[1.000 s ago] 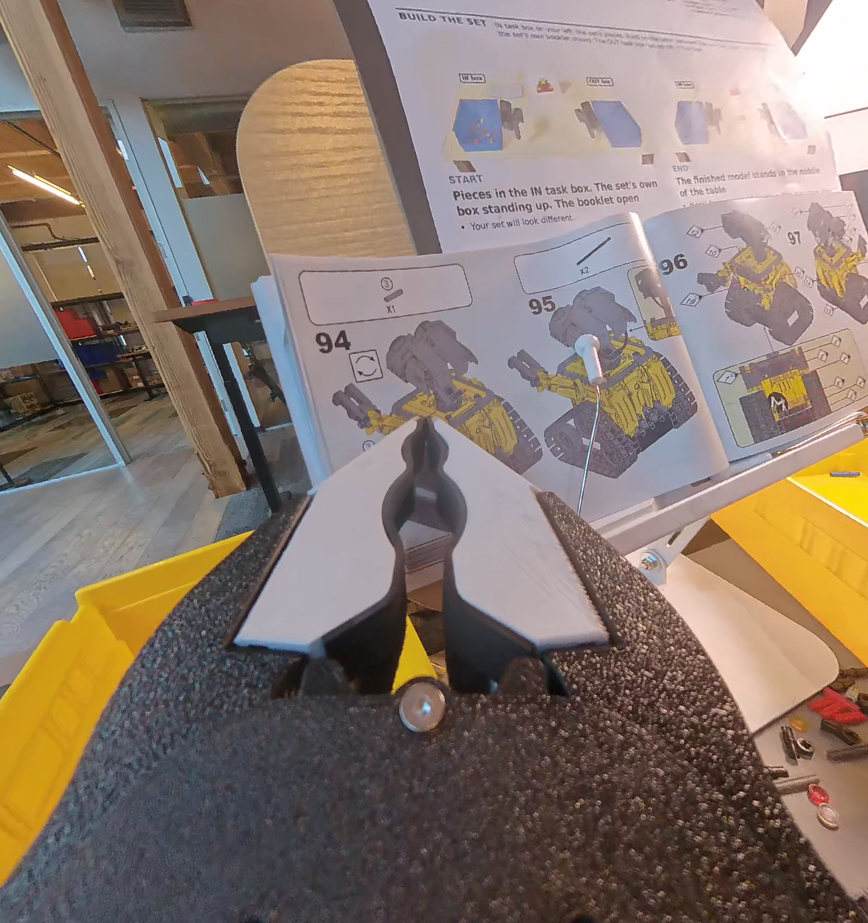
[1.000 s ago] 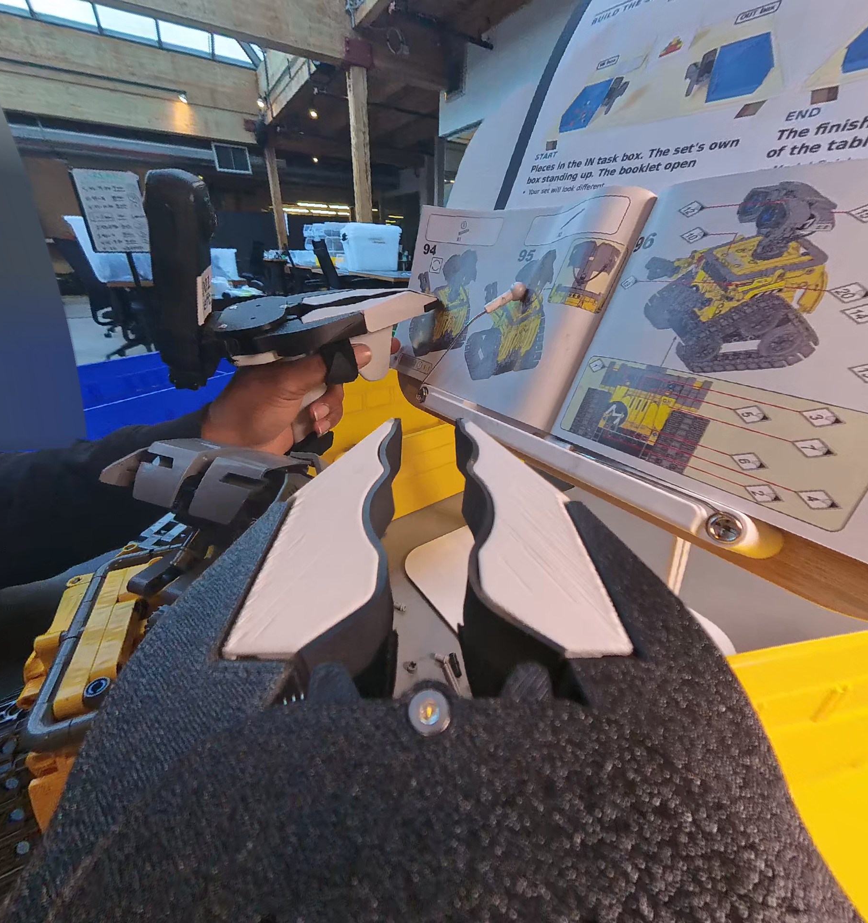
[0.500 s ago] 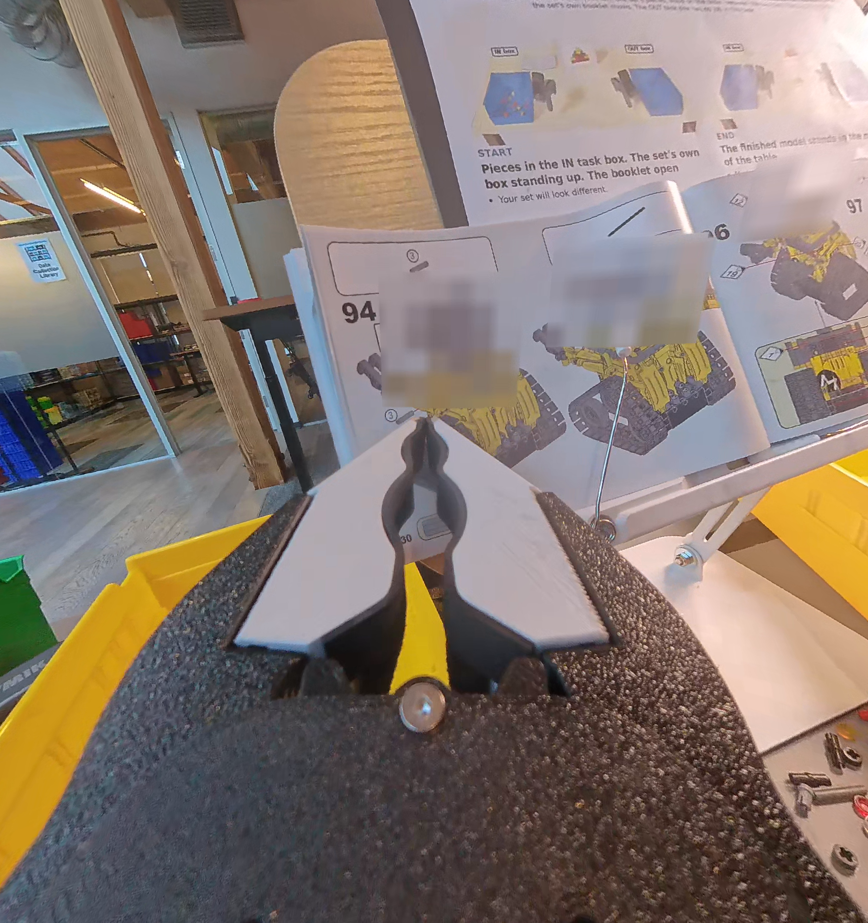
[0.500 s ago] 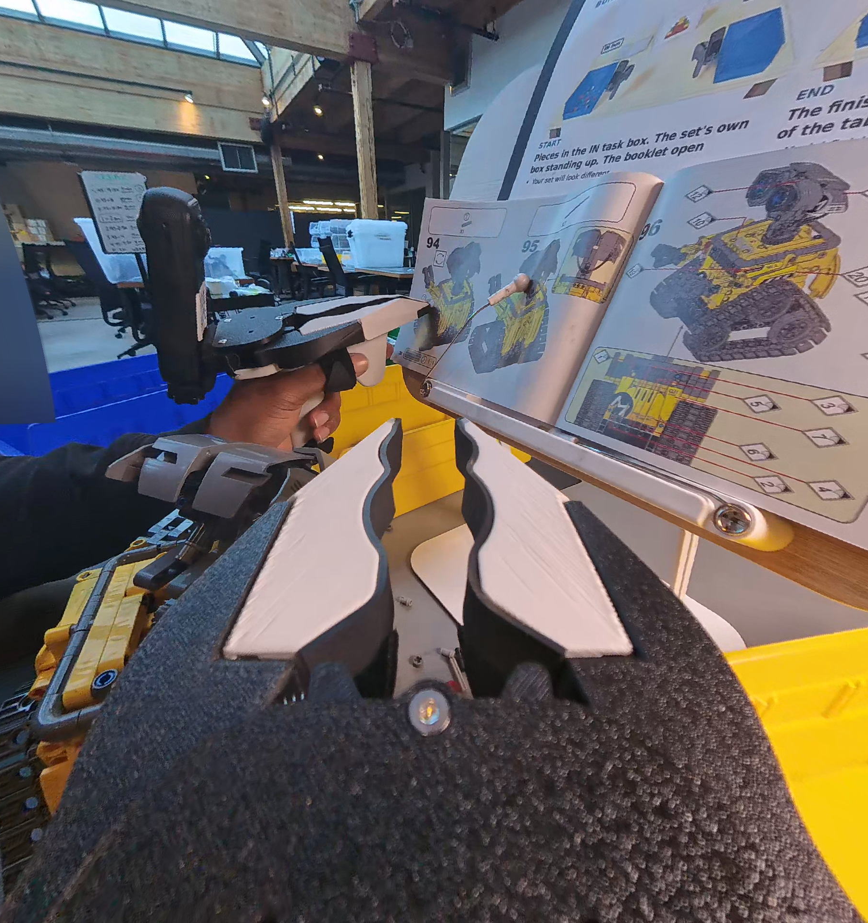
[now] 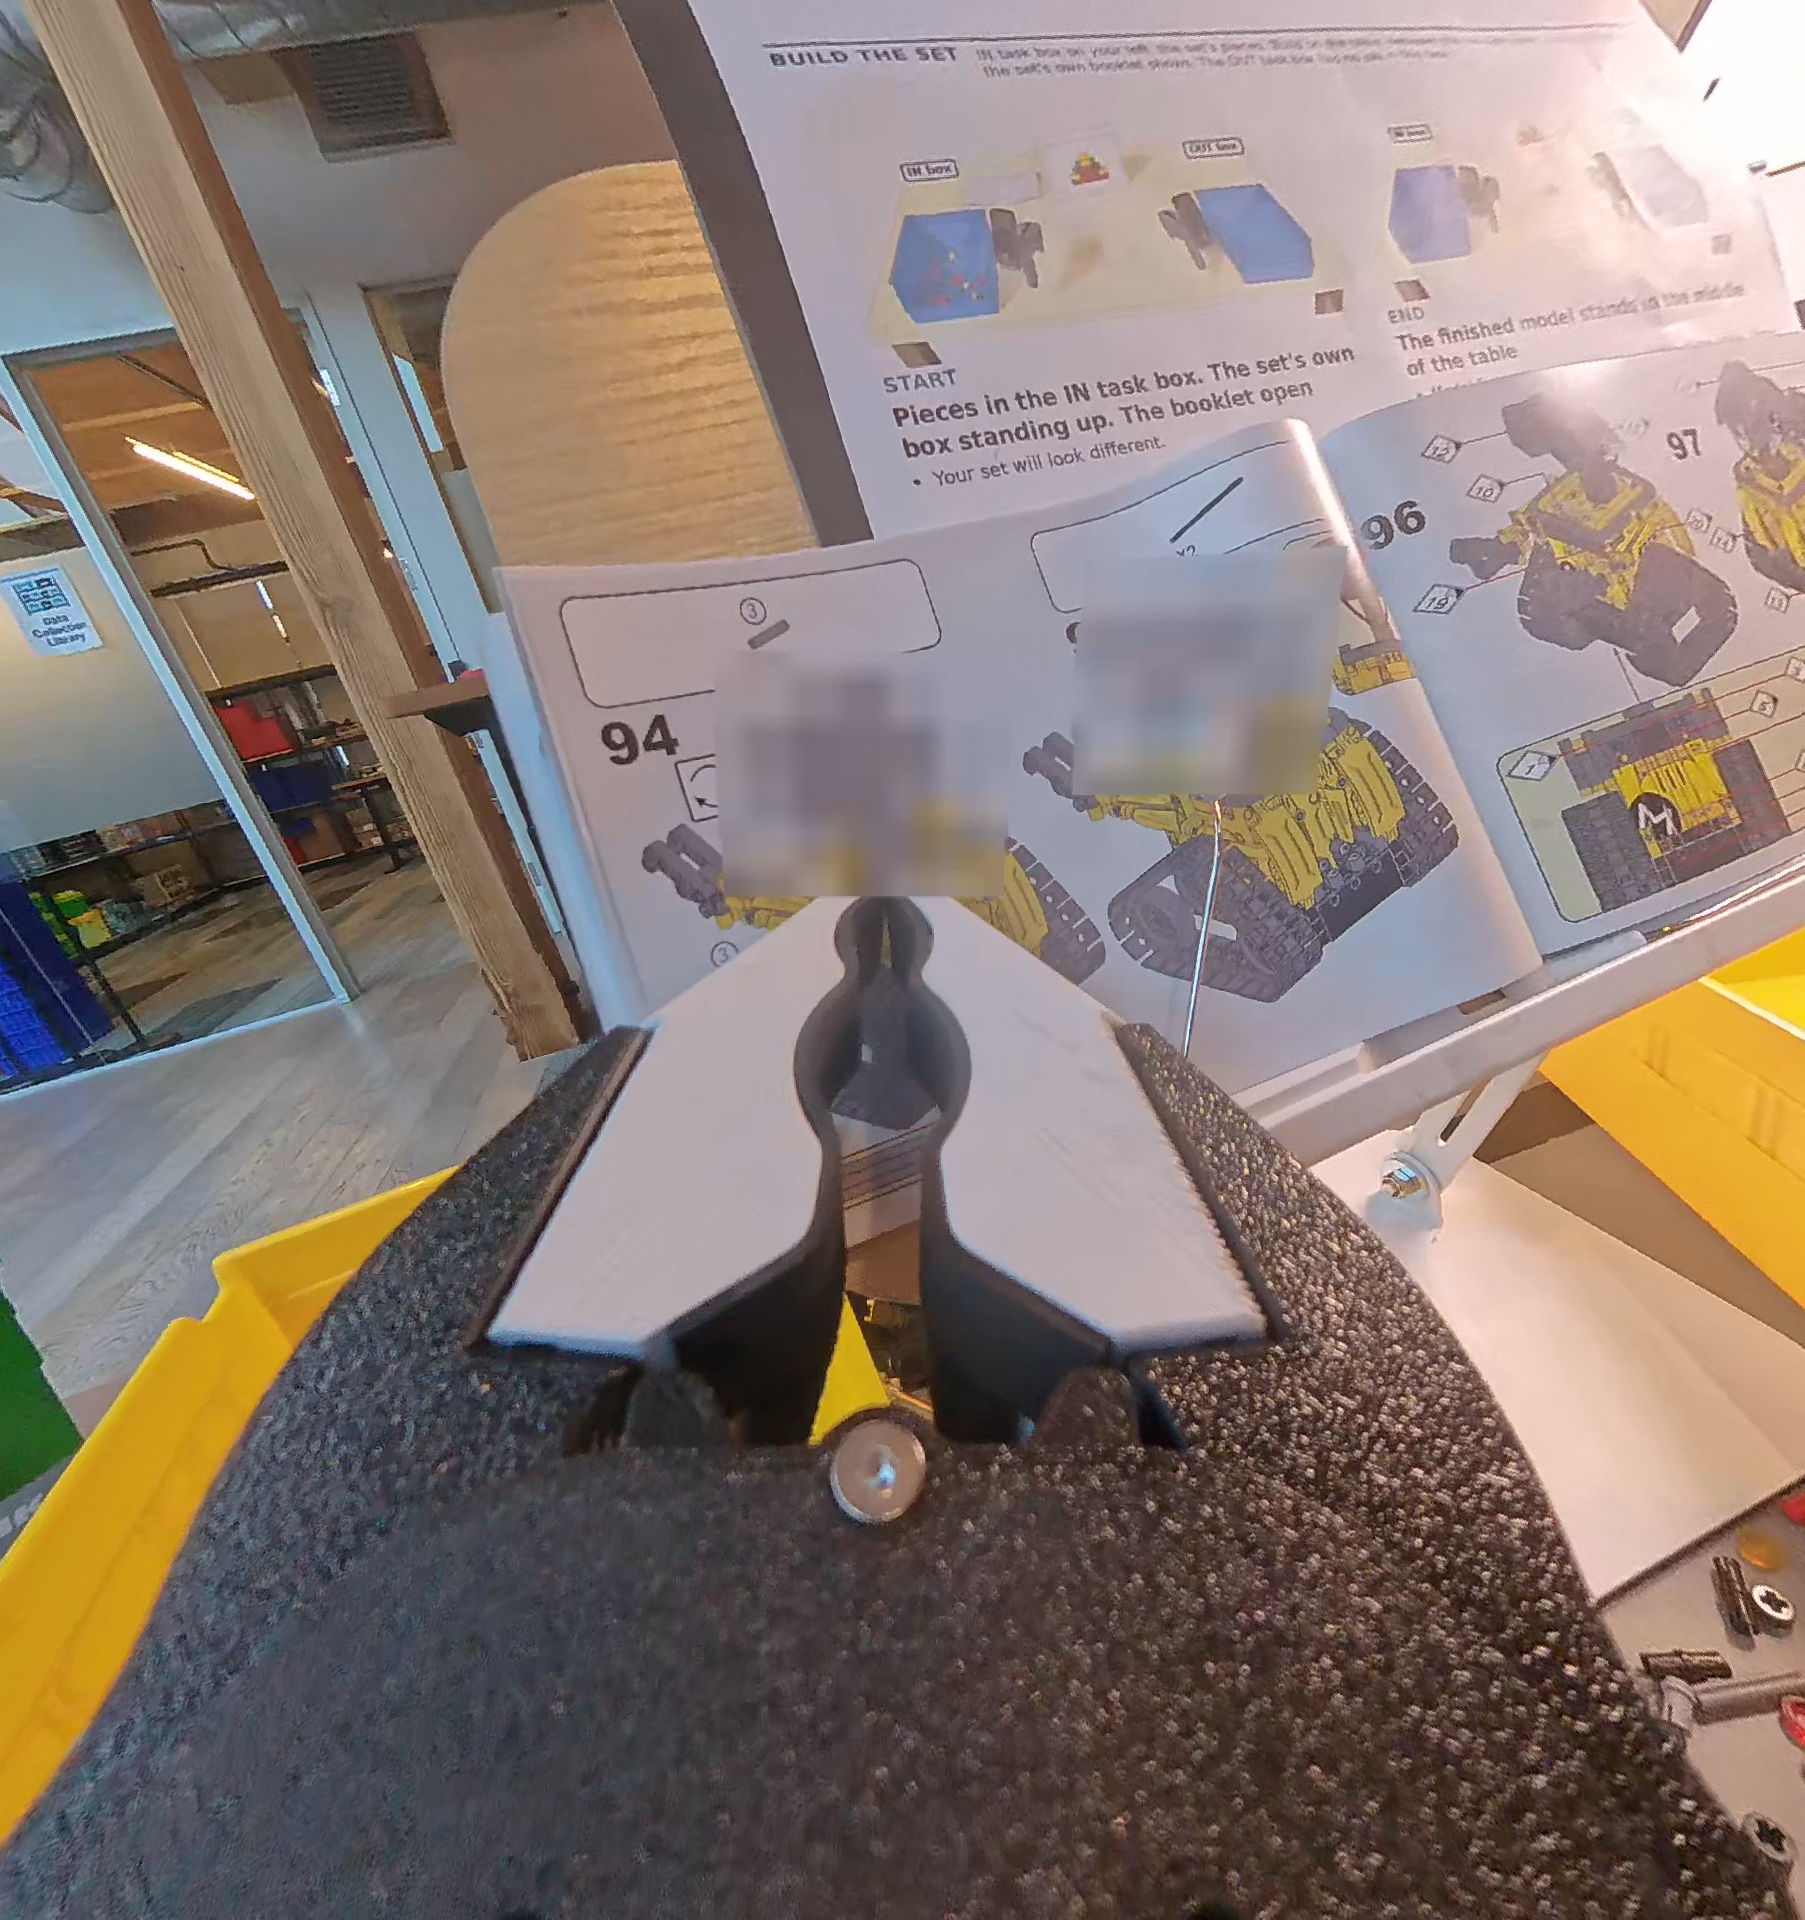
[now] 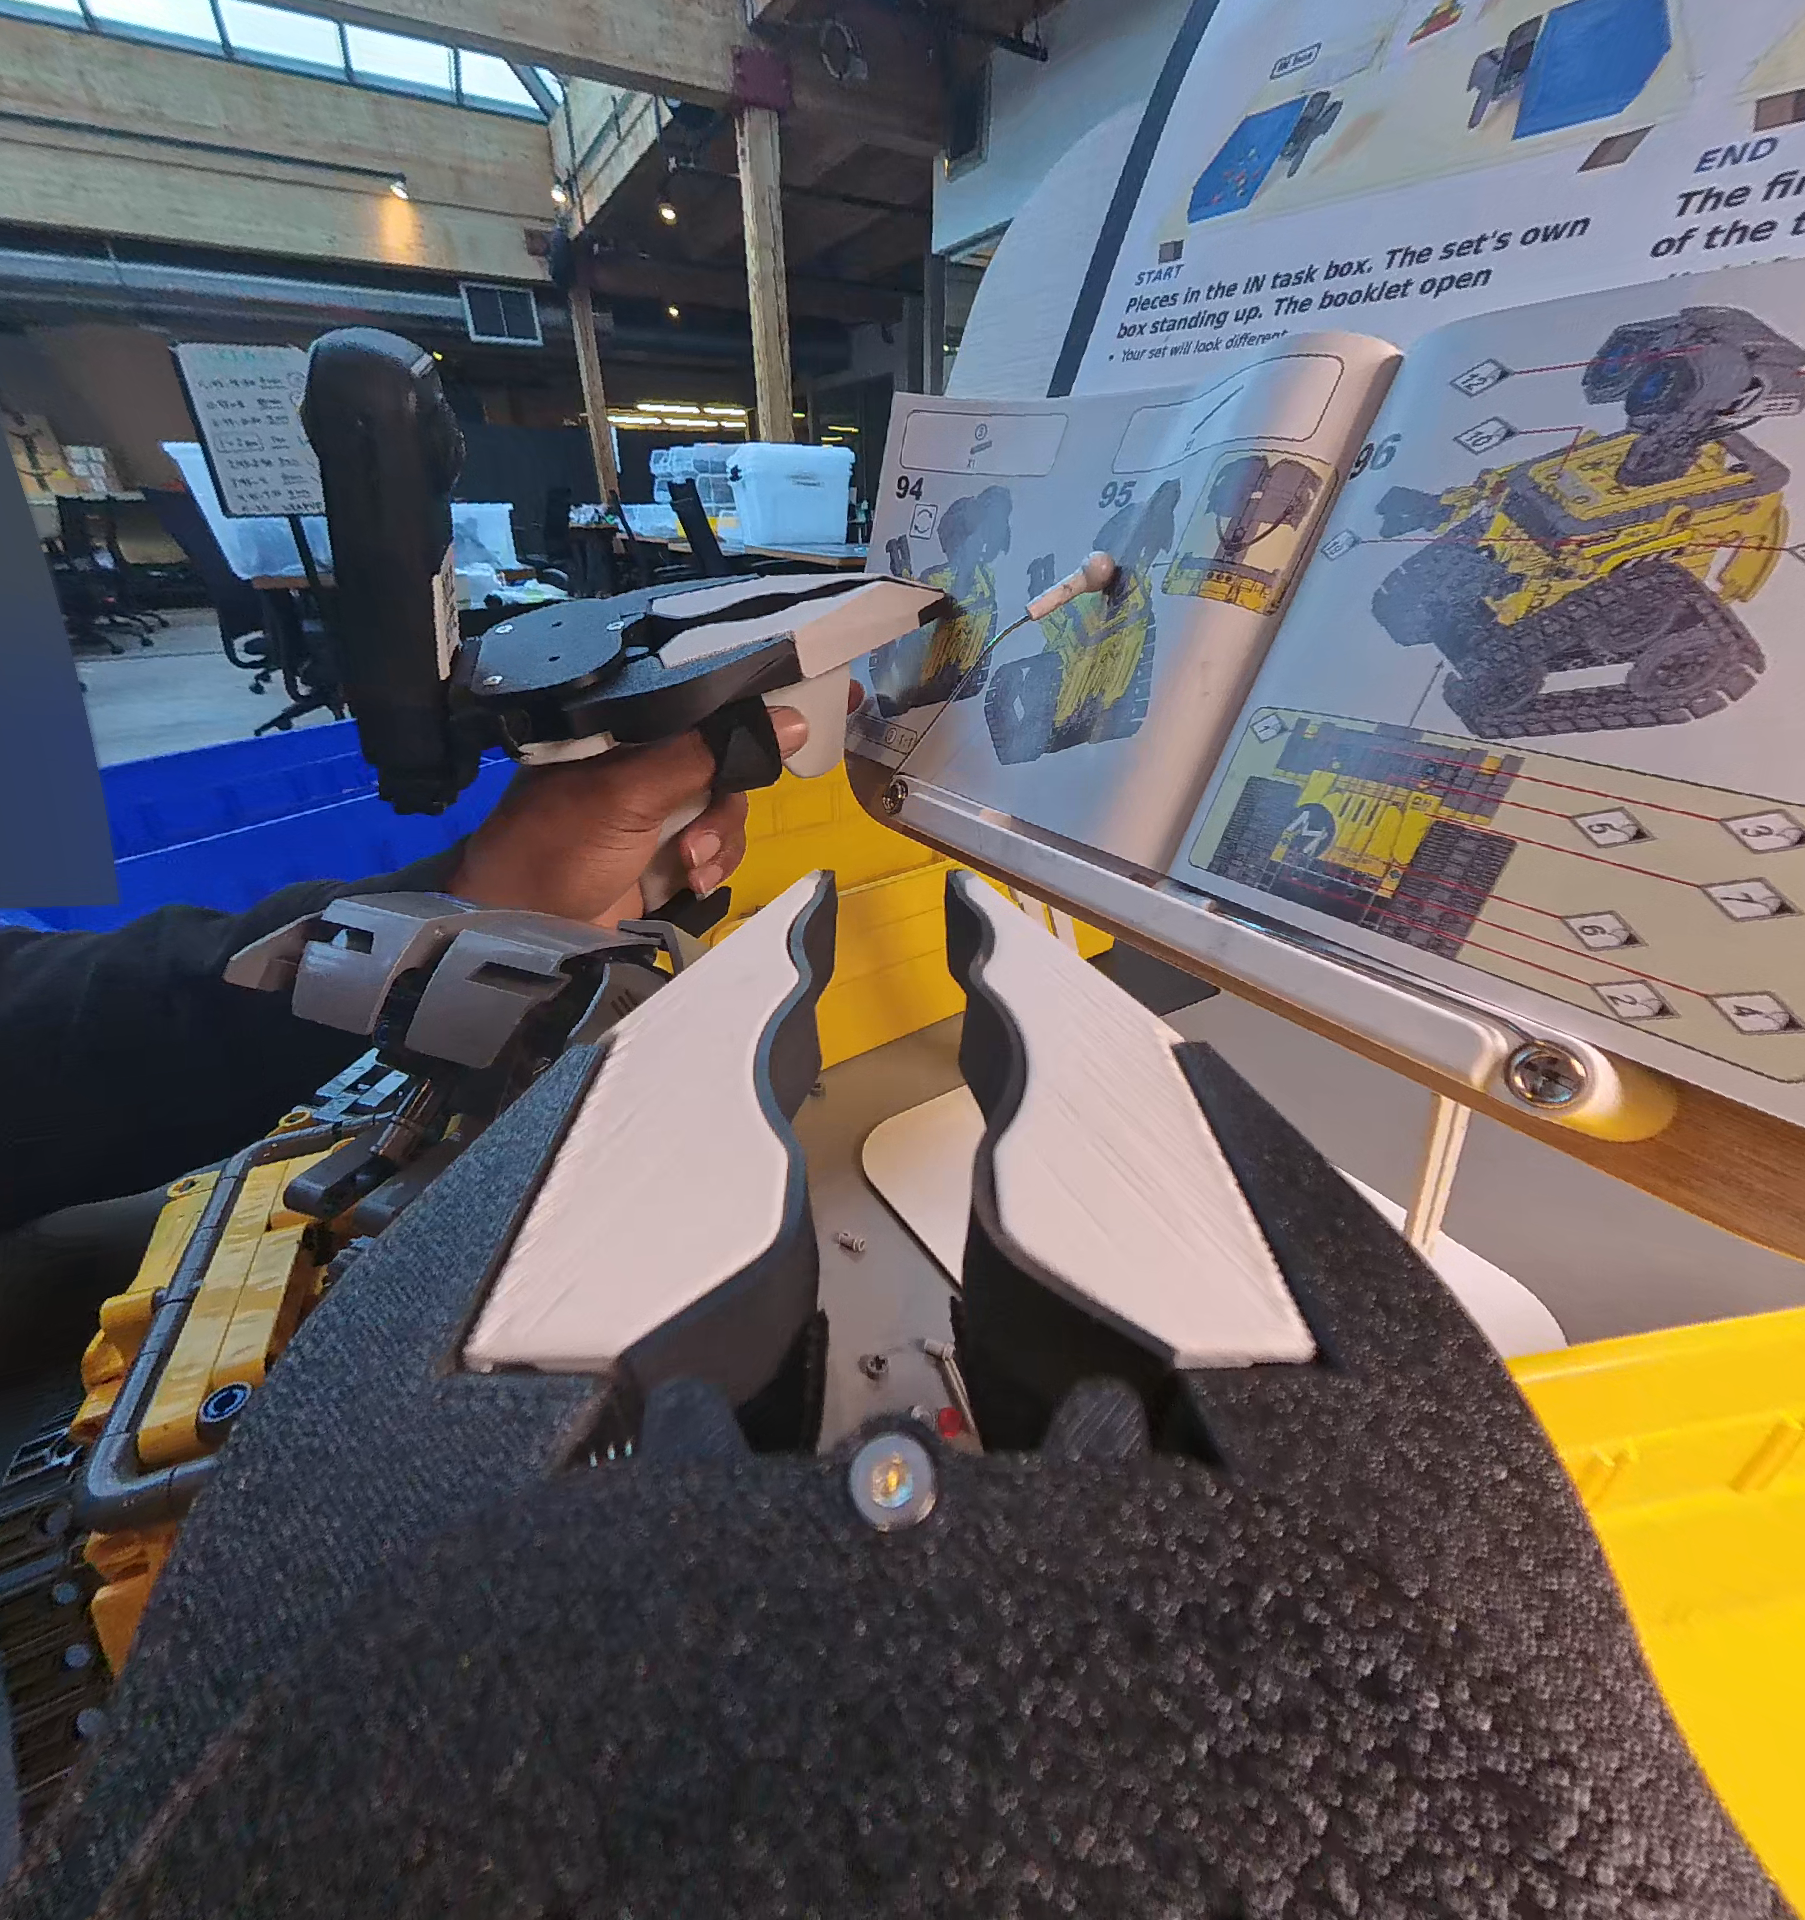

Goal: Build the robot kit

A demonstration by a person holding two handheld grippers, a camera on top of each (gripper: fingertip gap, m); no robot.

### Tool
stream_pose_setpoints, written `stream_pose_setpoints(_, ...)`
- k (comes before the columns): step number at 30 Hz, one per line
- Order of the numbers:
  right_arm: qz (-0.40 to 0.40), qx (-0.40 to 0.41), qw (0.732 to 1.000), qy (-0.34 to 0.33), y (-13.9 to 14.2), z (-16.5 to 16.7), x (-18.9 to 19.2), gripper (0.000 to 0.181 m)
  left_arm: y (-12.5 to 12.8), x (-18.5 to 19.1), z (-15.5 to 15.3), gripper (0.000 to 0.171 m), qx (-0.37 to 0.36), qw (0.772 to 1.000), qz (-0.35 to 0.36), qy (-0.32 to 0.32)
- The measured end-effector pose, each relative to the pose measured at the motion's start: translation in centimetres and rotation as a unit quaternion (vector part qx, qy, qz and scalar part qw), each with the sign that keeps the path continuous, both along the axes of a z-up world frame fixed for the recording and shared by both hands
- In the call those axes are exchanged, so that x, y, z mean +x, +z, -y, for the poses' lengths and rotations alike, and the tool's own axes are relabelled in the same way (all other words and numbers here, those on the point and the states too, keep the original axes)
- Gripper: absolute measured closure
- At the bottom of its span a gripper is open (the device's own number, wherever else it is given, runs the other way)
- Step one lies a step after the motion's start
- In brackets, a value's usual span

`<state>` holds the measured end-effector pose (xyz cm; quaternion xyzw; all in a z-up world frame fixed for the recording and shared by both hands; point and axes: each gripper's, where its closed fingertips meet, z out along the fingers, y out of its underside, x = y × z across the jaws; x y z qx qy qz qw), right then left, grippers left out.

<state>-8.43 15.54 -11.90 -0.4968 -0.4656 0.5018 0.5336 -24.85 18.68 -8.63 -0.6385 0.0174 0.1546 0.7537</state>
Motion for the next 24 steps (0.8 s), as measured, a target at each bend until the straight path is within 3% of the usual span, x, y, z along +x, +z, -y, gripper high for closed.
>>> stream_pose_setpoints(24,0.010,-0.009,1.000,0.008,-0.82,0.17,-0.35,0.161,0.04,0.15,-0.12,0.171,-0.003,1.000,0.008,-0.014)
